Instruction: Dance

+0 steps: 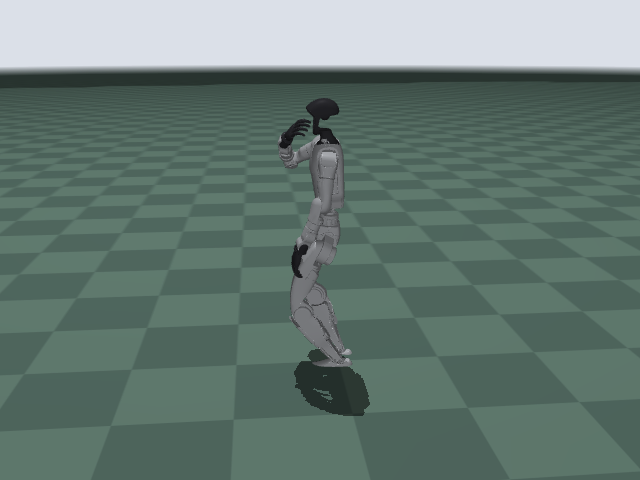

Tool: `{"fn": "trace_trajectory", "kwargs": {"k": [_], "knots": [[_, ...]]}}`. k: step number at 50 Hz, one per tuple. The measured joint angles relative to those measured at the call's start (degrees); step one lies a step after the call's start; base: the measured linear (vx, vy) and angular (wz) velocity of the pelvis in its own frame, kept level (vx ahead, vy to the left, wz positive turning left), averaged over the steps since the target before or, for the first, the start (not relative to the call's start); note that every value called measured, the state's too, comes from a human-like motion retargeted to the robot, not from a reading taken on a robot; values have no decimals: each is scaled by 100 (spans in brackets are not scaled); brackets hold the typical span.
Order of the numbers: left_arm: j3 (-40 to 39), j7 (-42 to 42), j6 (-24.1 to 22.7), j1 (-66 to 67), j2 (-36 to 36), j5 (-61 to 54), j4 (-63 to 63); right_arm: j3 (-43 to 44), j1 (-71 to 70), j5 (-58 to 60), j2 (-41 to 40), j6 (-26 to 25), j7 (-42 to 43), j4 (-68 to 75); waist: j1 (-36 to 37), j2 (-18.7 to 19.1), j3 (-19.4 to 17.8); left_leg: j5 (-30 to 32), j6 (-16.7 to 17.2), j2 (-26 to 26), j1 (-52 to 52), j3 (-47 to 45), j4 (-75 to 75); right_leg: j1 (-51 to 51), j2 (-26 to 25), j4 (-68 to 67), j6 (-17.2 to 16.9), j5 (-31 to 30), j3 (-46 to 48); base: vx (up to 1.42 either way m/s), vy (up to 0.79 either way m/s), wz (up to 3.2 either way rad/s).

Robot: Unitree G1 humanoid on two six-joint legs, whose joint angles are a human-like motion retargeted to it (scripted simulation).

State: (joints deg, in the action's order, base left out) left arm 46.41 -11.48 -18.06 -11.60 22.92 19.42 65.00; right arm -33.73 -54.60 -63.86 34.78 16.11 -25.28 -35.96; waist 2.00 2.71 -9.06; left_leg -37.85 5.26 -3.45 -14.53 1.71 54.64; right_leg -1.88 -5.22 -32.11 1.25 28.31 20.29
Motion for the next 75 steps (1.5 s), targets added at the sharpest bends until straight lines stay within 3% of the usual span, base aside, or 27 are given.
{"fn": "trace_trajectory", "kwargs": {"k": [5, 9, 13, 17, 20, 24, 30, 35, 38, 40, 42, 45, 49, 52, 56, 60, 63, 66, 69, 71, 75], "knots": [[-504, 462, 64, 115, -216, -458, 92, 7, 1059, -536, -56, -177, -164, 391, -175, 142, -77, -316, -587, -1573, -339, -1405, 1195, -36, -80, -99, 104, 178, 437, 9, 5, 78], [-996, 1040, 102, 108, -365, -962, -104, -78, 2155, -448, 134, -345, 29, 1480, -235, 193, -1, -642, -811, -1713, -294, -1720, 1214, -206, 69, -395, 166, 436, 496, 16, 11, 42], [-1438, 1824, 135, -146, -423, -1341, -631, -209, 3244, 818, 460, -590, 308, 3781, -384, -99, -22, -930, -1095, -773, 107, -1824, 465, -629, 993, -1823, 151, 836, 385, 16, 16, 77], [-1957, 2709, 143, -621, -234, -1525, -1328, -243, 3921, 3497, 352, -651, 525, 7097, -602, -653, -212, -855, -1413, 626, 697, -1639, -563, -1417, 2083, -4149, -8, 566, -371, 13, 20, 117], [-2375, 3145, 241, -945, -29, -1534, -1775, -156, 4150, 5460, -70, -605, 814, 9106, -735, -852, -348, -686, -1524, 1259, 1105, -1308, -1276, -2065, 2284, -5147, -45, 423, -882, 16, 16, 103], [-2864, 3178, 394, -1098, 48, -1450, -2084, 172, 4362, 6621, -522, -724, 1177, 10429, -872, -852, -417, -456, -1459, 1473, 1534, -952, -1843, -2639, 1963, -4629, -163, 463, -927, 21, 7, 73], [-3105, 2671, 495, -927, -98, -1201, -1884, 699, 4753, 6909, -971, -938, 1400, 11023, -900, -640, -284, -456, -1317, 1287, 1892, -744, -1935, -2612, 1251, -2324, -441, 64, -478, 29, 1, 29], [-2908, 1942, 591, -515, -429, -996, -1229, 949, 5031, 6952, -1276, -1031, 1384, 11202, -858, -385, -73, -483, -1123, 947, 1800, -697, -1096, -2195, 902, -1881, -167, 72, -286, 33, -1, 6], [-2641, 1420, 596, -283, -697, -861, -687, 953, 5065, 6917, -1436, -1024, 1319, 11192, -829, -11, -1, 23, -697, 424, 1443, -673, 89, -1855, 413, -1586, 72, 88, -176, 31, -2, -12], [-2421, 1134, 612, -172, -851, -751, -389, 865, 4999, 6850, -1520, -1015, 1268, 11065, -799, 269, -18, 680, -294, 29, 1051, -582, 1148, -1647, 18, -1418, 255, 107, -113, 28, -1, -24], [-2202, 941, 659, -121, -947, -629, -197, 731, 4876, 6741, -1552, -983, 1225, 10802, -773, 447, -50, 1268, -112, -429, 635, -597, 2151, -1468, -266, -1293, 397, 145, -101, 29, 0, -17], [-1948, 762, 745, -122, -986, -501, -57, 467, 4636, 6573, -1509, -895, 1177, 10218, -717, 520, -99, 1592, -241, -1111, 3, -655, 3302, -1200, -507, -1137, 515, 224, -184, 30, -2, -15], [-1917, 735, 782, -91, -881, -583, -135, 225, 4344, 6150, -1280, -756, 1078, 9045, -578, 410, -120, 1180, -707, -1801, -798, -741, 3791, -780, -623, -878, 524, 320, -452, 32, -4, -26], [-2065, 788, 757, 47, -730, -728, -366, 215, 4215, 5710, -998, -666, 1006, 7885, -474, 300, -114, 945, -840, -1948, -1292, -879, 3384, -442, -628, -646, 470, 348, -690, 34, 0, -33], [-2286, 822, 706, 336, -557, -877, -704, 426, 4103, 5225, -598, -549, 1109, 6492, -411, 186, -26, 956, -684, -1728, -1720, -1199, 2015, -81, -497, -309, 366, 322, -920, 35, 4, -23], [-2398, 829, 689, 549, -500, -898, -813, 819, 3956, 5331, -312, -475, 1496, 6076, -449, 69, 220, 1175, -462, -1157, -1917, -1629, 32, 108, -223, 33, 238, 280, -961, 36, 8, 11], [-2417, 848, 735, 600, -529, -841, -724, 1050, 3835, 5788, -230, -503, 1834, 6647, -516, -72, 463, 1386, -479, -636, -1817, -1942, -1396, 106, 52, 92, 161, 400, -920, 38, 11, 32], [-2413, 805, 800, 644, -588, -752, -586, 1098, 3959, 6246, -245, -703, 1932, 7484, -517, -118, 565, 1420, -578, -531, -1871, -2027, -1399, 79, 181, -261, 117, 653, -869, 40, 10, 25], [-2346, 653, 886, 540, -659, -682, -331, 955, 4038, 6893, -538, -770, 1820, 8906, -451, -400, 748, 1692, -779, -91, -1533, -2216, -1841, 26, 625, -664, -27, 740, -794, 47, 10, 30], [-2279, 549, 935, 508, -729, -670, -216, 778, 4314, 7206, -692, -926, 1585, 9518, -431, -493, 798, 1581, -894, 76, -1503, -2178, -1658, -30, 876, -1127, -166, 602, -716, 43, 8, 45], [-2044, 255, 969, 345, -818, -742, -3, 416, 4836, 7860, -1092, -1047, 989, 10658, -516, -1069, 865, 1834, -1120, 1181, -814, -2172, -2595, -293, 1899, -2512, -646, -107, -810, 43, 8, 75]]}}
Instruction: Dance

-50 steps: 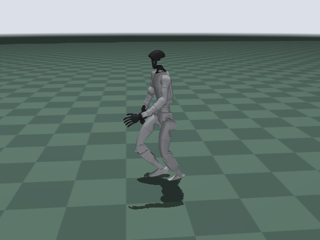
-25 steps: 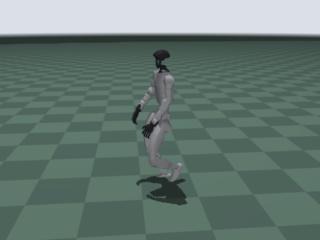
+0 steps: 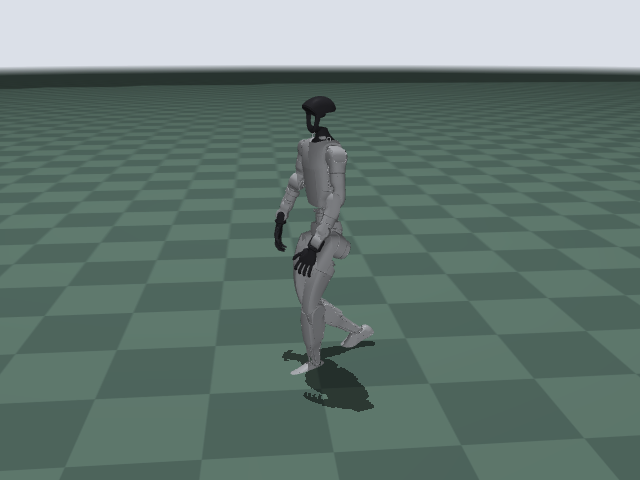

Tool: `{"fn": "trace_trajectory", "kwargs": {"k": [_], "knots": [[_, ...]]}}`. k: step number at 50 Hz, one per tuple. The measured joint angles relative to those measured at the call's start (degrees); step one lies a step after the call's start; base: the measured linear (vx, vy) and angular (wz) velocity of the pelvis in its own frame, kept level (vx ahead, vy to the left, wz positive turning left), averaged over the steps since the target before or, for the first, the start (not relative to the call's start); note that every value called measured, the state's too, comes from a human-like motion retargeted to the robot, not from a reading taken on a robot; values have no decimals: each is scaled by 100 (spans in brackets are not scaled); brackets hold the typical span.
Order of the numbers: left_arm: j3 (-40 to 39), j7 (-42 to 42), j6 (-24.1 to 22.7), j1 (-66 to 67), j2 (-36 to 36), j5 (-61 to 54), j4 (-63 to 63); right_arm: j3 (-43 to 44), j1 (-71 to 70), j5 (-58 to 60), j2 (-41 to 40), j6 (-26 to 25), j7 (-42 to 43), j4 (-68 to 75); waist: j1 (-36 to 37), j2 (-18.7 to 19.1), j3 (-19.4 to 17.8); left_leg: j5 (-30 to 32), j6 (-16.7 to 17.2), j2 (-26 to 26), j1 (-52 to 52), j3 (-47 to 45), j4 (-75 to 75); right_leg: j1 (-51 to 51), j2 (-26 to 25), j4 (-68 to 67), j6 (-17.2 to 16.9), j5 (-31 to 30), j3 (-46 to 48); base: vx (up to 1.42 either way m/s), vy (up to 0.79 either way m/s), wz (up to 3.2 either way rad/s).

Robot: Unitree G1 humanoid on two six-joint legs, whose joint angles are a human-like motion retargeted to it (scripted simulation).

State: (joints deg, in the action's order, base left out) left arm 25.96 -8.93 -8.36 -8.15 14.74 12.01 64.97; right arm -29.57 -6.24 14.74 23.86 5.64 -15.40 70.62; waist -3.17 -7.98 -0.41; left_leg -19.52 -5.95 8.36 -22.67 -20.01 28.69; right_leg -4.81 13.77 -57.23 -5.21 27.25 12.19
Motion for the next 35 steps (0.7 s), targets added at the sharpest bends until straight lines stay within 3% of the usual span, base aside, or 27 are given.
{"fn": "trace_trajectory", "kwargs": {"k": [2, 5, 8, 10, 12, 15, 21, 24, 27, 30, 32, 35], "knots": [[85, -74, 1, -134, -5, -56, 53, -135, 217, 260, -112, -61, -303, 257, -113, -357, -6, 372, -133, 730, 572, 105, -1011, -336, 629, -1009, -337, -922, -243, 38, 7, 85], [173, 46, 12, -263, -5, -44, 20, -286, 485, 448, -181, -105, -461, 308, -325, -600, -119, 308, -257, 1215, 860, 330, -1071, -778, 1211, -2247, -420, -1732, -478, 36, 5, 82], [191, 302, 35, -423, 55, 0, -29, -331, 520, 511, -168, -38, -349, 89, -545, -691, -266, 215, -310, 1468, 1177, 601, -1102, -1353, 1623, -2951, -140, -1531, -664, 34, 6, 68], [106, 529, 64, -635, 90, 13, -52, -344, 351, 456, -67, 24, -175, -179, -632, -444, -402, 145, -293, 1314, 1437, 829, -1291, -1830, 1522, -2975, 123, -1205, -639, 32, 7, 45], [105, 709, 60, -629, 51, 0, -93, -327, 279, 356, -55, 96, 77, -345, -727, -457, -465, -31, -275, 1330, 1526, 926, -1072, -2187, 1621, -2769, 296, -742, -587, 30, 2, 49], [52, 969, 22, -687, -6, -87, -168, -296, 20, 99, -42, 175, 504, -551, -805, -203, -556, -395, -221, 1060, 1575, 1112, -756, -2701, 1263, -1903, 320, -456, -368, 30, 2, 44], [90, 1069, -102, -565, -213, -181, -256, -115, -579, -399, -156, 201, 1168, -445, -523, 471, -416, -950, -135, 305, 1454, 1363, -280, -3176, -135, 825, -149, -1209, -57, 30, 1, 10], [142, 1011, -117, -322, -325, -122, -224, 25, -746, -518, -194, 187, 1385, -353, -387, 472, -325, -1233, -189, 273, 1448, 1452, 95, -3264, -298, 1117, -251, -1416, -129, 30, -3, 18], [166, 905, -109, -36, -403, -40, -140, 202, -912, -659, -204, 181, 1613, -227, -243, 523, -200, -1556, -236, 232, 1493, 1576, 401, -3167, -397, 1074, -147, -1415, -122, 36, -6, 17], [143, 778, -82, 290, -474, 10, 14, 375, -1035, -798, -192, 207, 1831, -120, -113, 635, -92, -1846, -232, 122, 1575, 1683, 713, -2937, -528, 1032, 84, -1045, -65, 39, -10, 7], [114, 666, -68, 470, -517, 18, 144, 456, -1138, -895, -141, 267, 1946, -54, -16, 935, -191, -2010, -137, -216, 1907, 1783, 787, -2316, -921, 1537, 264, -851, 121, 41, -12, -8], [93, 546, -45, 760, -563, 25, 324, 545, -1176, -989, -146, 323, 2067, -97, 16, 1056, -149, -2125, 21, -389, 1878, 1795, 1308, -2173, -1067, 1383, 429, -427, 128, 34, -13, -1]]}}
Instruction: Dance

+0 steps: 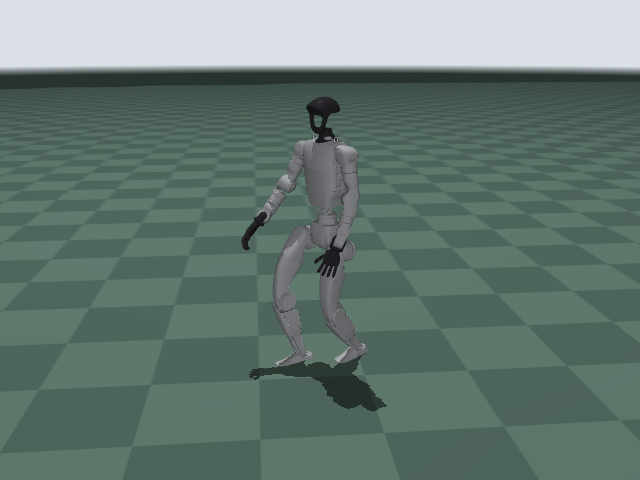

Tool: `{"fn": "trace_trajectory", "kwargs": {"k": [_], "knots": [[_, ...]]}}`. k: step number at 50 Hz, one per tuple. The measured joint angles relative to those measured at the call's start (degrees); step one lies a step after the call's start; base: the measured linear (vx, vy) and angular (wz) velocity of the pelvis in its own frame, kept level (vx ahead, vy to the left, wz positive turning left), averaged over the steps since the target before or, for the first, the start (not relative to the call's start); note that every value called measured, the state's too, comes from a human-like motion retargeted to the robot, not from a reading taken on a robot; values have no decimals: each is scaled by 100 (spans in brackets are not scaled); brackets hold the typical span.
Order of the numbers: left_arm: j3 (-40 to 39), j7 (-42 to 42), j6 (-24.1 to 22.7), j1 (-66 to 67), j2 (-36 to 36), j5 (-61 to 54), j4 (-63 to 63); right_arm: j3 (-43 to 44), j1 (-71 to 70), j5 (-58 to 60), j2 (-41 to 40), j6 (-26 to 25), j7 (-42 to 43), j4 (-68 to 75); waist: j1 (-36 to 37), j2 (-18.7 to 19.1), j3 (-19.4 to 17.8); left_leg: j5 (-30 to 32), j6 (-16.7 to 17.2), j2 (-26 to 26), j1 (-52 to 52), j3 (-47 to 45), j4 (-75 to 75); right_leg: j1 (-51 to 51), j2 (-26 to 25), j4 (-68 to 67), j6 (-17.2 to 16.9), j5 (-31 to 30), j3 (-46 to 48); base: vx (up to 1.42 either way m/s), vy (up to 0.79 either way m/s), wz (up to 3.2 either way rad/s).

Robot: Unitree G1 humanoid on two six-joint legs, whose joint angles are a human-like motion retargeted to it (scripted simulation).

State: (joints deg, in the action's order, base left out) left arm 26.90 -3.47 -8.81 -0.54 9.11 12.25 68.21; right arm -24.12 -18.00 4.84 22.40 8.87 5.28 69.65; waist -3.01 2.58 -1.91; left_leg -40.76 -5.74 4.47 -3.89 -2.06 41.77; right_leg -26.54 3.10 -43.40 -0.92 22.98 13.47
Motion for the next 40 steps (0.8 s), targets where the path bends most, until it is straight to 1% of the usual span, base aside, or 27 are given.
{"fn": "trace_trajectory", "kwargs": {"k": [2, 5, 7, 10, 12, 15, 17, 20, 25, 29, 32, 34, 40], "knots": [[-31, -124, -4, 103, -14, 2, 93, 3, -45, -77, 36, 59, 16, -54, -20, 289, -17, -6, 178, -350, 102, 55, 198, 435, -391, 512, 111, 8, 115, 34, -14, -6], [3, -206, 2, 227, -18, 37, 167, 10, -20, -157, 4, 140, 59, -165, -82, 455, -25, 46, 415, -593, 33, 23, 706, 519, -580, 355, 213, 272, 109, 27, -14, -8], [-11, -233, 5, 190, 7, 53, 183, -4, -10, -263, 16, 196, 62, -276, -188, 655, -49, 153, 605, -859, 30, 28, 887, 774, -864, 726, 299, 247, 132, 25, -14, -8], [6, -122, 14, 137, 40, 95, 161, -10, 100, -373, -55, 278, 129, -383, -359, 812, -116, 313, 837, -1138, -84, -76, 1388, 757, -1032, 474, 396, 463, 98, 18, -13, -11], [-57, 19, 36, -38, 89, 93, 136, -27, 132, -475, -84, 306, 159, -424, -536, 894, -158, 501, 986, -1336, -184, -175, 1598, 809, -1159, 568, 462, 497, 64, 16, -12, -7], [-146, 302, 47, -322, 151, 34, 79, -60, 276, -584, -172, 312, 207, -348, -806, 980, -251, 775, 1131, -1690, -370, -412, 2063, 761, -1263, 392, 539, 635, 17, 11, -10, -1], [-189, 499, 45, -509, 187, -26, 12, -67, 435, -641, -233, 280, 239, -220, -970, 1024, -318, 892, 1111, -2039, -504, -640, 2451, 697, -1296, 167, 583, 753, 0, 9, -8, 7], [-304, 808, 32, -864, 261, -162, -132, -70, 619, -712, -311, 205, 267, 48, -1199, 1043, -410, 969, 951, -2562, -760, -956, 2989, 636, -1328, -27, 638, 872, -60, 8, -6, 8], [-482, 1251, -32, -1388, 389, -407, -551, -22, 799, -800, -404, 107, 311, 501, -1404, 1079, -632, 1484, 895, -3179, -1268, -1088, 3758, 690, -1507, -68, 741, 942, -224, 7, -4, -8], [-539, 1453, -108, -1523, 420, -532, -915, 26, 886, -852, -408, 86, 339, 569, -1399, 1074, -809, 1849, 873, -3573, -1627, -1052, 4154, 879, -1684, 11, 824, 941, -402, 6, -1, -24], [-545, 1505, -161, -1504, 404, -603, -1101, 35, 923, -882, -381, 92, 368, 452, -1330, 1034, -884, 1886, 820, -3712, -1844, -1037, 4252, 1013, -1772, 71, 846, 927, -559, 4, 2, -31], [-538, 1500, -183, -1460, 384, -628, -1168, 30, 902, -884, -357, 107, 391, 276, -1277, 995, -900, 1804, 766, -3728, -1950, -1061, 4219, 1086, -1797, 116, 838, 904, -648, 1, 3, -29], [-455, 1372, -201, -1199, 325, -544, -1187, -55, 709, -842, -248, 212, 448, -594, -1125, 871, -871, 1382, 579, -3553, -2076, -1252, 3899, 1219, -1761, 272, 748, 791, -798, -1, 2, -10]]}}
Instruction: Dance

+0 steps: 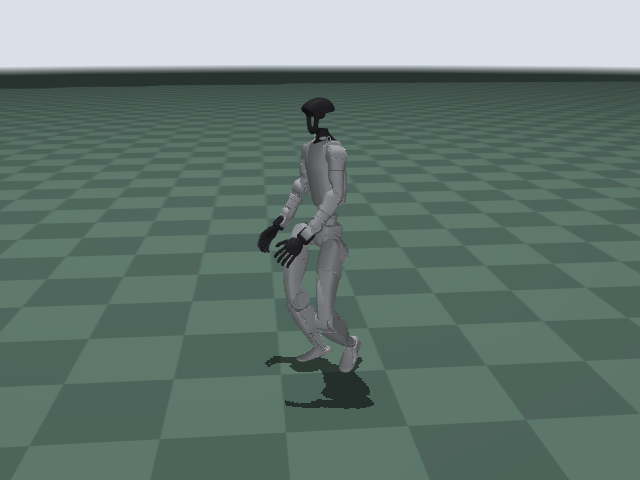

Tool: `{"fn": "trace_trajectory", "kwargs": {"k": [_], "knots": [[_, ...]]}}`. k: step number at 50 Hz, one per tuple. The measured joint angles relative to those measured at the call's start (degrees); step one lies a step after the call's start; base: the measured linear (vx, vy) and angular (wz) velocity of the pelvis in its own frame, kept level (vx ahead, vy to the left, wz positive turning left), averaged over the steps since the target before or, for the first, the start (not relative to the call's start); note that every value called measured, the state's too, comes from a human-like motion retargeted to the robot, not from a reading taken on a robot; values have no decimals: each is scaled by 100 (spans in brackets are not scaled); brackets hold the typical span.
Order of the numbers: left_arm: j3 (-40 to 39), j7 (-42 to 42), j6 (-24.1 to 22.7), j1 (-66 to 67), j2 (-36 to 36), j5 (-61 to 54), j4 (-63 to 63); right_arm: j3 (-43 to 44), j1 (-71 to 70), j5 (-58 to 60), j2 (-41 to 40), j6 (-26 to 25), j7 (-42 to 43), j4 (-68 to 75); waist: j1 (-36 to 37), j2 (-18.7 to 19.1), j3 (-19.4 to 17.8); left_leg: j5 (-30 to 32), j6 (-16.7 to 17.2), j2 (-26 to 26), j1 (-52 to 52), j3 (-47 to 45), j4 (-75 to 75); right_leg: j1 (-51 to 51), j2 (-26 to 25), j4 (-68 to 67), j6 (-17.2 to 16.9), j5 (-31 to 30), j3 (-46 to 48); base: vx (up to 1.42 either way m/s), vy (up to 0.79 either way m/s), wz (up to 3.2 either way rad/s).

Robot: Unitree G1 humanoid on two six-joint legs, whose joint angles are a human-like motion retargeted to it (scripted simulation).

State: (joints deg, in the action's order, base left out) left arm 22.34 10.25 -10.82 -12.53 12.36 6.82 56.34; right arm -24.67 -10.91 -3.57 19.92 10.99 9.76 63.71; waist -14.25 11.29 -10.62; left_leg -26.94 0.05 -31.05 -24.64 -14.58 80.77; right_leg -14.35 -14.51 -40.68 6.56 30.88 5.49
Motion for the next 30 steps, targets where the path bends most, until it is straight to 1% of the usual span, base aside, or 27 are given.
{"fn": "trace_trajectory", "kwargs": {"k": [5, 8, 13, 17, 19, 22, 25, 28, 30], "knots": [[101, -139, 23, 261, 8, 138, 137, -187, -127, 144, 82, 66, -79, -675, 204, -92, 29, -402, -84, 446, 46, 107, -54, -28, 67, -35, -77, -96, -31, -7, 2, -16], [138, -233, 59, 407, -4, 161, 314, -297, -157, 289, 94, 49, -194, -759, 347, -131, 71, -459, -137, 675, 231, 262, 92, -77, 74, -31, -122, -166, -6, -9, 0, -6], [167, -375, 105, 631, -67, 120, 738, -309, -47, 571, 18, -73, -358, -381, 543, -133, 191, -446, -92, 1125, 756, 641, 98, -179, 39, 136, -193, -348, 107, -11, -1, 0], [184, -479, 118, 756, -129, 137, 1081, -197, 157, 726, -87, -164, -353, 121, 602, -127, 323, -527, 78, 1580, 1256, 862, -494, -315, 48, 336, -258, -550, 257, -16, 0, 10], [194, -519, 113, 776, -147, 188, 1201, -129, 256, 776, -127, -196, -319, 339, 589, -156, 379, -665, 137, 1834, 1484, 921, -995, -412, 109, 412, -299, -646, 333, -20, 0, 17], [208, -539, 92, 726, -142, 291, 1269, -22, 367, 793, -153, -210, -245, 544, 526, -290, 436, -1007, 99, 2235, 1751, 919, -1909, -626, 310, 434, -392, -749, 422, -23, 0, 26], [229, -460, 59, 565, -79, 384, 1161, 106, 422, 716, -138, -188, -153, 528, 423, -534, 460, -1364, -98, 2626, 1884, 789, -2842, -946, 663, 313, -536, -797, 469, -25, 2, 37], [218, -300, 14, 333, 30, 461, 935, 259, 429, 586, -85, -132, -11, 292, 295, -814, 460, -1485, -285, 3001, 1900, 640, -3574, -1323, 1031, 120, -733, -863, 403, -26, 3, 40], [201, -169, -9, 187, 103, 493, 765, 338, 418, 494, -41, -95, 80, 104, 222, -952, 451, -1482, -365, 3198, 1856, 607, -3900, -1558, 1172, 47, -877, -934, 292, -25, 3, 28]]}}
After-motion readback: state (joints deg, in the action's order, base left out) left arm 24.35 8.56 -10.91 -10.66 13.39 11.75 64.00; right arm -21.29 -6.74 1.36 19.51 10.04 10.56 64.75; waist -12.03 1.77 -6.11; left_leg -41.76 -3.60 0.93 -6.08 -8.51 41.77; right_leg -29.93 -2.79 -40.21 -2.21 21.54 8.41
